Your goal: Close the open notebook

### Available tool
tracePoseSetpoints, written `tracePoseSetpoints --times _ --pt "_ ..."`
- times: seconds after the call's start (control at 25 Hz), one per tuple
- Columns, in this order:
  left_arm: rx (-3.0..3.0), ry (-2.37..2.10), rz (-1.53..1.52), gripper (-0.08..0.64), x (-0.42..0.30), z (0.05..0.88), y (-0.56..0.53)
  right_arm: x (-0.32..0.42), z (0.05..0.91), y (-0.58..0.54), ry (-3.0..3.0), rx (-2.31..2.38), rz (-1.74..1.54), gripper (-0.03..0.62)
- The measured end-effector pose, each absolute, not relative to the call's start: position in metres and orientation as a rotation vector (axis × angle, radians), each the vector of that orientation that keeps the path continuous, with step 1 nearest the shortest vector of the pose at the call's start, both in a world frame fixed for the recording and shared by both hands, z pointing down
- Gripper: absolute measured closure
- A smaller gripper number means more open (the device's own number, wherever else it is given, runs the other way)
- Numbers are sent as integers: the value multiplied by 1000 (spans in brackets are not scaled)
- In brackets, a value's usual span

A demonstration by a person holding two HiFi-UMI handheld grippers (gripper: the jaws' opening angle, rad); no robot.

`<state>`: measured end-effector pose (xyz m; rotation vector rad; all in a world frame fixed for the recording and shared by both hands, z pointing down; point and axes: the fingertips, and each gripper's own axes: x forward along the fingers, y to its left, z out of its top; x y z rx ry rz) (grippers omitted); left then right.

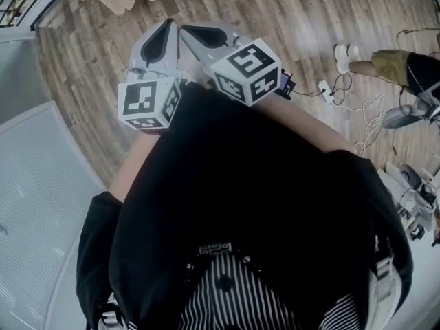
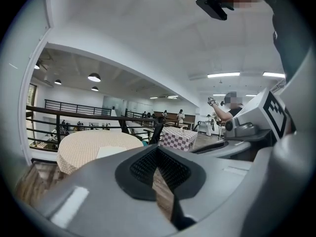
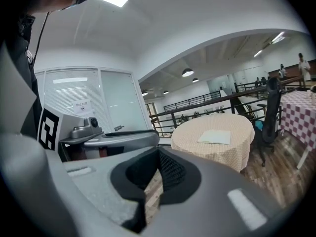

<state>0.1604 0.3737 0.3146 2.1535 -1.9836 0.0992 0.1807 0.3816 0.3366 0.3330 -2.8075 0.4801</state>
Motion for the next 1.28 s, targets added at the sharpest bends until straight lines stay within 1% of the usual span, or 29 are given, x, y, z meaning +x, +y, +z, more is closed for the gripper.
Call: tracePoseSetpoints --times 0.2,0.4,0.64,1.08,1.28 --pt "2192 -1936 78 572 120 310 353 140 330 360 -2800 392 461 592" --pt "2231 -1876 -19 572 85 309 338 106 332 347 -2794 444 460 592" --pt "2273 -1832 -3 572 50 317 322 71 338 333 -2780 469 476 592" --pt "2162 -1910 -44 572 1 323 318 22 340 327 -2773 319 452 592" --pt "2083 -1948 -81 572 -35 332 297 -12 348 304 -2773 243 465 592"
